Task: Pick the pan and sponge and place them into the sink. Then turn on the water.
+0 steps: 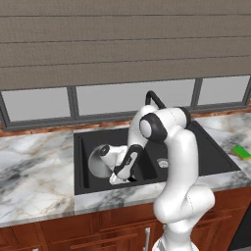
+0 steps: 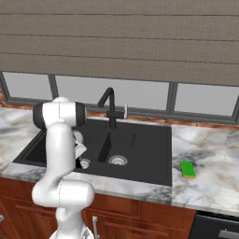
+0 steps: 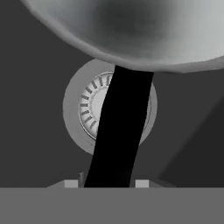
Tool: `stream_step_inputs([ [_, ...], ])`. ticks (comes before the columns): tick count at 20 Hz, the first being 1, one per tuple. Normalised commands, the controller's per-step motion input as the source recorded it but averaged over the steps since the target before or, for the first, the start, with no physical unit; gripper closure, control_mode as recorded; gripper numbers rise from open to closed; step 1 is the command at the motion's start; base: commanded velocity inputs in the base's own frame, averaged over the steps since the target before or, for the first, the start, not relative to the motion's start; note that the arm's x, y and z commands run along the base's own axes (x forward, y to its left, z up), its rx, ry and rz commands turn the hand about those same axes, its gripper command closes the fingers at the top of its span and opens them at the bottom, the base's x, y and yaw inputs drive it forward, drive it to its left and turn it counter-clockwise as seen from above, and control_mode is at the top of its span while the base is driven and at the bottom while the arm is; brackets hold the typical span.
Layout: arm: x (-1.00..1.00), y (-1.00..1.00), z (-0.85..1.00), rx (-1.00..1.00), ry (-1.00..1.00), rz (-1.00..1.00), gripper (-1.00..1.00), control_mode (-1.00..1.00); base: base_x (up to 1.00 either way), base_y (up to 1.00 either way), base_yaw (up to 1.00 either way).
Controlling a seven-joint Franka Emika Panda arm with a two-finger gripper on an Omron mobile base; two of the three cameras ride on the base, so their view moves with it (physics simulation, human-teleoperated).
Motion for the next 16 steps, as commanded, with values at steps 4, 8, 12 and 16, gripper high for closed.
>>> stream_step_inputs([
  [4, 0.0, 0.13, 0.0, 0.0, 0.0, 0.02, -1.0, -1.0, 0.0, 0.0, 0.0],
  [8, 0.0, 0.06, 0.27, 0.0, 0.0, 0.0, -1.0, -1.0, 0.0, 0.0, 0.0],
  [12, -0.1, 0.01, 0.58, 0.0, 0.0, 0.0, -1.0, -1.0, 0.0, 0.0, 0.0],
  [16, -0.23, 0.0, 0.69, 0.0, 0.0, 0.0, -1.0, -1.0, 0.0, 0.0, 0.0],
])
